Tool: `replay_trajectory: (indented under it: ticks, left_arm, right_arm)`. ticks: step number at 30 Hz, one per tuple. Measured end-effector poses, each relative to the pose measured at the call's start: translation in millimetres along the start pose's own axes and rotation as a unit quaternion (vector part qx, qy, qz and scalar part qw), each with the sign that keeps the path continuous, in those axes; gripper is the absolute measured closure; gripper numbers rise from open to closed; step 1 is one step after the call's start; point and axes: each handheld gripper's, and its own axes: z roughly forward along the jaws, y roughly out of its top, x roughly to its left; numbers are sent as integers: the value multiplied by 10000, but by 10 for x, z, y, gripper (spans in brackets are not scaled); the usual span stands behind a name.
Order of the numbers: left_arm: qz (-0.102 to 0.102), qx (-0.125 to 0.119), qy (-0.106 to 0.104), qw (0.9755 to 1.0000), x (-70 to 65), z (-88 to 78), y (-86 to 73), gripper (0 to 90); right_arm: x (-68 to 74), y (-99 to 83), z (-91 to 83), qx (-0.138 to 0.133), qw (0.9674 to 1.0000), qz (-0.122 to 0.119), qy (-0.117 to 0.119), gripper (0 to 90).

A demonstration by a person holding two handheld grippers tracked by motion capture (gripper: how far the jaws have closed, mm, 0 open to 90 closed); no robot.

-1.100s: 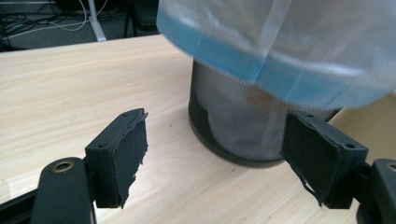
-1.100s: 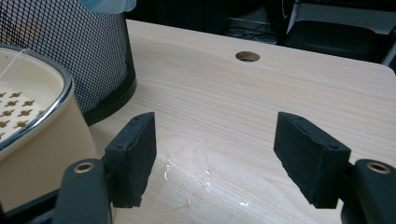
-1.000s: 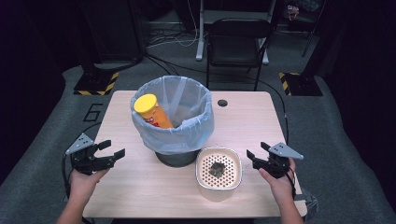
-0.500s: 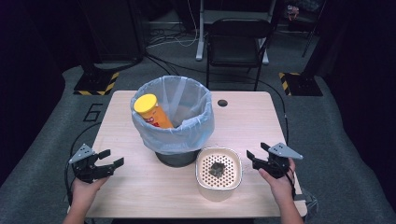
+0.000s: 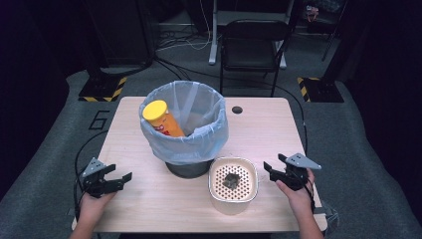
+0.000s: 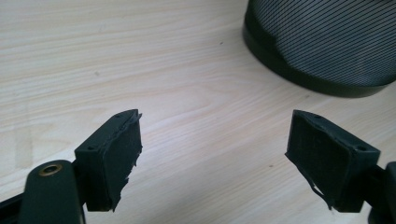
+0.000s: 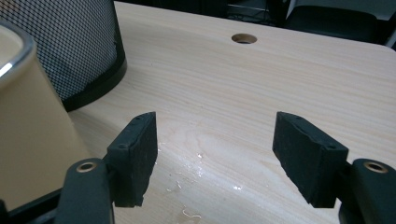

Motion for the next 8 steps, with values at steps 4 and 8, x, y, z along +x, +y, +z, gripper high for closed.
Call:
replay_trajectory:
  ticks: [4,8]
  left_arm:
    - [-88,86,266,9996,40,49,-42,160]
    - [-52,227,477,9986,46,94,-67,147]
  right_arm:
    - [-20,-49,42,123,9999,-8,-29,305]
    - [-48,-107,74,280,9995,44,-166,302]
